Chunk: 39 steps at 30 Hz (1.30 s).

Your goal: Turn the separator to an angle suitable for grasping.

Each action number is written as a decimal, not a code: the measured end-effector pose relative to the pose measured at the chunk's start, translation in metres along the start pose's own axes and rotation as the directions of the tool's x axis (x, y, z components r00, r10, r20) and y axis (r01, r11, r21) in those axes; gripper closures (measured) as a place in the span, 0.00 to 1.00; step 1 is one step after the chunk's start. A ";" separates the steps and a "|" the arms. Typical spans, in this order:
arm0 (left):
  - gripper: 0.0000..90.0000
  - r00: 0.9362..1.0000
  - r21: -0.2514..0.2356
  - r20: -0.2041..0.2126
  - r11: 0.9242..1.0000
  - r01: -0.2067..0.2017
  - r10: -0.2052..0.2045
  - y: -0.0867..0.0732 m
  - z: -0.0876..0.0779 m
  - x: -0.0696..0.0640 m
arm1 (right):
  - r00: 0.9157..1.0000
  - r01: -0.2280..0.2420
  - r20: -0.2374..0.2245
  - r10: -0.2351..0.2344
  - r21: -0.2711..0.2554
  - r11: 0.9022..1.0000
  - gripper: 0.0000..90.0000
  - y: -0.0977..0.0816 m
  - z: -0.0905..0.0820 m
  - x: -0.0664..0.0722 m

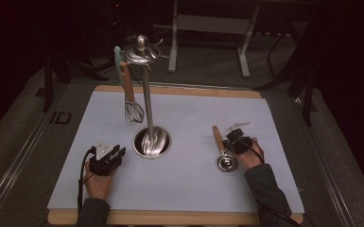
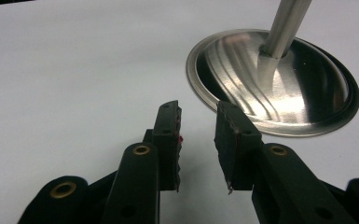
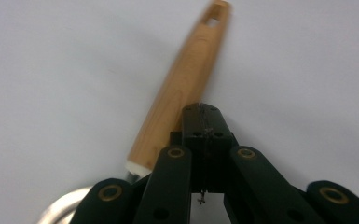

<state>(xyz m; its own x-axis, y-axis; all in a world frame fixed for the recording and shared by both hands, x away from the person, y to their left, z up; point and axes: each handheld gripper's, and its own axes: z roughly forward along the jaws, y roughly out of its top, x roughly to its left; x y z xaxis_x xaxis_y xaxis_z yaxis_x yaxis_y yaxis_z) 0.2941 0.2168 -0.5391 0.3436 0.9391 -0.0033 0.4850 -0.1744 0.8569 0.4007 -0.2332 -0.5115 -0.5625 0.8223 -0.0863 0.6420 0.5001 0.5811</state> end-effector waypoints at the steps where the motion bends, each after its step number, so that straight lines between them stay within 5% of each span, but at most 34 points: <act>1: 0.78 1.000 0.000 0.000 1.000 -0.001 0.001 0.000 0.000 0.000 | 1.000 0.017 -0.003 -0.017 0.005 1.000 1.00 0.003 0.001 0.004; 4: 0.78 1.000 0.000 0.000 1.000 -0.002 0.002 0.000 0.000 0.000 | 0.999 0.043 -0.005 -0.043 0.008 0.999 1.00 0.011 0.003 0.010; 7: 0.78 1.000 0.002 0.000 1.000 -0.004 0.004 0.000 0.000 0.000 | 0.999 0.013 -0.039 -0.014 -0.017 1.000 0.99 0.017 -0.003 0.010; 12: 0.78 1.000 0.011 -0.005 1.000 -0.016 0.016 0.000 0.001 -0.001 | 0.994 0.040 -0.101 -0.039 0.011 0.999 0.93 0.019 -0.011 0.012; 22: 0.78 1.000 0.014 -0.007 1.000 -0.022 0.022 0.001 0.001 -0.002 | 0.979 -0.069 -0.184 0.086 0.095 0.993 0.80 0.017 -0.007 0.001; 29: 0.78 1.000 0.014 -0.007 1.000 -0.025 0.026 0.001 0.001 -0.003 | 0.967 -0.110 -0.207 0.150 0.190 0.976 0.73 0.017 0.002 -0.001; 31: 0.78 1.000 0.017 -0.009 0.999 -0.029 0.029 0.001 0.001 -0.003 | 0.957 -0.136 -0.226 0.182 0.203 0.970 0.74 0.017 0.005 -0.003; 39: 0.78 0.999 0.019 -0.012 0.999 -0.032 0.032 0.001 0.002 -0.003 | 0.968 -0.096 -0.202 0.150 0.256 0.962 0.78 0.026 0.006 0.011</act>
<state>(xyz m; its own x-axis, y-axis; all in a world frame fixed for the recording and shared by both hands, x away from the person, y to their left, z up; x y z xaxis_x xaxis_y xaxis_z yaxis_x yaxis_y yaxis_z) 0.2946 0.2132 -0.5392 0.3493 0.9365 0.0305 0.4887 -0.2099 0.8468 0.4142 -0.2091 -0.5026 -0.5532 0.8162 0.1667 0.8049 0.4721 0.3596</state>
